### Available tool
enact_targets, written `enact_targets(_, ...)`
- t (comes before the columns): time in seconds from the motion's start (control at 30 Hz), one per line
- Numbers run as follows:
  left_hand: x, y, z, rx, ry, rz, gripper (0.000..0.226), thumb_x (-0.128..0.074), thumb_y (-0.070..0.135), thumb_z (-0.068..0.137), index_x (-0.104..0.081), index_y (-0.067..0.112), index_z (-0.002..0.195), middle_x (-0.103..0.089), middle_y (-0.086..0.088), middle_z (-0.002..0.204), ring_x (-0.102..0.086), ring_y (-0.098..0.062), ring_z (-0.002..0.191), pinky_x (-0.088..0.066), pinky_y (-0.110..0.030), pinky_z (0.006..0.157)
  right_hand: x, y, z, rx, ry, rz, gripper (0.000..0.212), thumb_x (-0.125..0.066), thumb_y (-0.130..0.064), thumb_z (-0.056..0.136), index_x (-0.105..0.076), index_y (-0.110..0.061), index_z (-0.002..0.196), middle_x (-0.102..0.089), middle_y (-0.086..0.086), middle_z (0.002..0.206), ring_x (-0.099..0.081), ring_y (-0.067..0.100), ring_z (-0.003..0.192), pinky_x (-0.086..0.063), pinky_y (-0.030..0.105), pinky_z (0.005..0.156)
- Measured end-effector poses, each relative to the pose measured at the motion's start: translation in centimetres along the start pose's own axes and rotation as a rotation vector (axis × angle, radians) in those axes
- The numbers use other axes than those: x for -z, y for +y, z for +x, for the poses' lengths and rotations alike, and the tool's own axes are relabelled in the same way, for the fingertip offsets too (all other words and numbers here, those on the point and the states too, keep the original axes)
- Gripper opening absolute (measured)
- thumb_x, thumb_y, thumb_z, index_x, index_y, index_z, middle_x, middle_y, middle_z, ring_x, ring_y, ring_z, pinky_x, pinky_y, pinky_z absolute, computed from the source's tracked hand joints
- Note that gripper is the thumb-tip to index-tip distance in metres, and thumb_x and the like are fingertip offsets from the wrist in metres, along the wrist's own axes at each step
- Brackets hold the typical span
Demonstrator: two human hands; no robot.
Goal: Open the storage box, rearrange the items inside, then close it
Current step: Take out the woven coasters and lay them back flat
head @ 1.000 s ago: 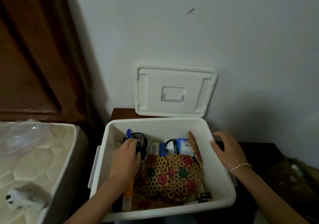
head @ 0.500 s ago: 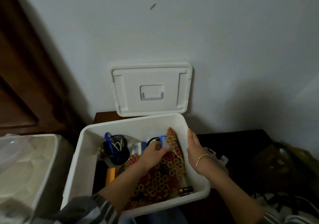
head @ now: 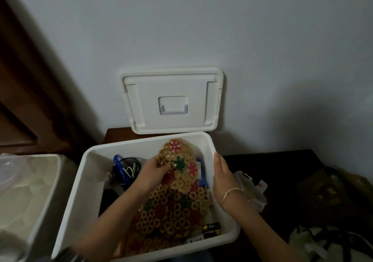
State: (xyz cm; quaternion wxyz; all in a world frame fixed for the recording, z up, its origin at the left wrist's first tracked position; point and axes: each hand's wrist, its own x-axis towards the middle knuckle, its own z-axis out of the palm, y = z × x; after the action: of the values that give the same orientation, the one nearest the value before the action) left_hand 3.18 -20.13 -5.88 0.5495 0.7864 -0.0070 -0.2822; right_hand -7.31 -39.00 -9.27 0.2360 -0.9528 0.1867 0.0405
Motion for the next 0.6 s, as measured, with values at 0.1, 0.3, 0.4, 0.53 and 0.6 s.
enact_targets(0.1,6.5,-1.5,-3.4,-0.007,-0.011,-0.128,0.017,-0.056,0.02,0.096,-0.067,0.024,0.109,-0.076,-0.002,0.1,-0.073,-0.018,0.088,-0.055,-0.034,0.074,0.6,-0.8,-0.6,0.032,0.085,-0.123,0.071,-0.044,-0.019,0.096,0.001,-0.012,0.151,0.004,0.008,0.159,-0.009,0.025,0.146,-0.017,0.033,0.116)
enact_targets(0.3,12.0,-7.2,-7.8,-0.048,0.207,-0.243,0.019,-0.058,0.013,0.094,-0.072,0.023,0.101,-0.076,-0.009,0.099,-0.074,-0.02,0.081,-0.055,-0.027,0.062,-0.3,-4.7,-0.7,0.417,0.123,-0.189,0.056,-0.064,-0.027,0.084,-0.047,-0.015,0.136,-0.034,0.011,0.149,-0.033,0.03,0.138,-0.034,0.042,0.11)
enact_targets(0.4,12.3,-9.0,-9.0,-0.102,0.32,-0.322,0.018,-0.06,0.016,0.091,-0.073,0.027,0.097,-0.076,-0.008,0.097,-0.074,-0.018,0.078,-0.057,-0.024,0.058,-2.6,-6.3,1.4,0.304,-0.297,-0.209,0.074,-0.061,-0.039,0.086,-0.023,-0.019,0.146,-0.015,0.006,0.156,-0.018,0.025,0.143,-0.028,0.042,0.114)
enact_targets(0.53,11.6,-10.1,-9.4,-0.132,0.38,-0.384,0.02,-0.06,0.014,0.091,-0.071,0.028,0.1,-0.077,0.0,0.096,-0.074,-0.014,0.082,-0.059,-0.026,0.064,-4.1,-7.0,3.7,0.246,-0.551,-0.404,0.098,-0.073,-0.037,0.076,-0.011,-0.019,0.149,-0.014,0.009,0.156,-0.015,0.027,0.143,-0.025,0.043,0.114)
enact_targets(0.6,11.5,-10.1,-9.4,-0.136,0.38,-0.401,0.019,-0.059,0.014,0.093,-0.068,0.024,0.106,-0.076,-0.001,0.099,-0.073,-0.018,0.089,-0.058,-0.028,0.068,-4.4,-7.3,4.2,0.233,-0.582,-0.473,0.101,-0.077,-0.039,0.072,-0.014,-0.018,0.149,-0.024,0.009,0.152,-0.018,0.029,0.141,-0.026,0.042,0.114)
